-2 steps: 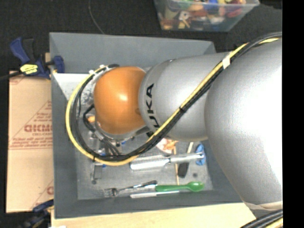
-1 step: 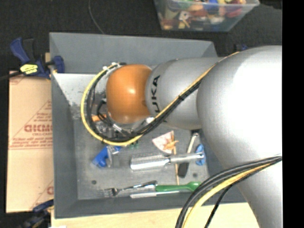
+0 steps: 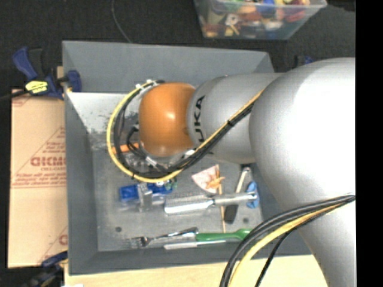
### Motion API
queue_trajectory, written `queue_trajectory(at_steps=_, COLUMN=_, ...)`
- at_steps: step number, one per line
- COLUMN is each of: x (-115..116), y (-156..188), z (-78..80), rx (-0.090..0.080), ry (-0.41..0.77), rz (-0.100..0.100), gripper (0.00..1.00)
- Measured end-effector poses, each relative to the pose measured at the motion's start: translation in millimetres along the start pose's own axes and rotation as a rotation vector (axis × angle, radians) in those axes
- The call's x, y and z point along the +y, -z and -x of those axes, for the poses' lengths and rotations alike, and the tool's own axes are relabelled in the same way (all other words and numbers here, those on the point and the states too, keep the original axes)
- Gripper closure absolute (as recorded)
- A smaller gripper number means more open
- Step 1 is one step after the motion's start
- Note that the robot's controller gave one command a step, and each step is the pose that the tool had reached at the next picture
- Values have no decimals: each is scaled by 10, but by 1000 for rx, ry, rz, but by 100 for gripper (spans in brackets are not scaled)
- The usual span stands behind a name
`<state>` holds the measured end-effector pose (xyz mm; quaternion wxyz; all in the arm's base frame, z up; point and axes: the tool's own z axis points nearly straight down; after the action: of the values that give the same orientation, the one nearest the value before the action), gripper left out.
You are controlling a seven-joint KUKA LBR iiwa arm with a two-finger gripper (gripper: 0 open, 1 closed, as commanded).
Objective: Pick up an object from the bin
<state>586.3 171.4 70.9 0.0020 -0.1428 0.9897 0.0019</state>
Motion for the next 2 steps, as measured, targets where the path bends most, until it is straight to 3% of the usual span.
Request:
queue_trajectory(at_steps=1, x=26, y=-10, z=66, rx=-4, ry=39, rz=-3, gripper=0)
queue_trajectory(at_steps=2, x=-3, y=6, z=19, rx=-4, ry=5, rz=2, gripper=0)
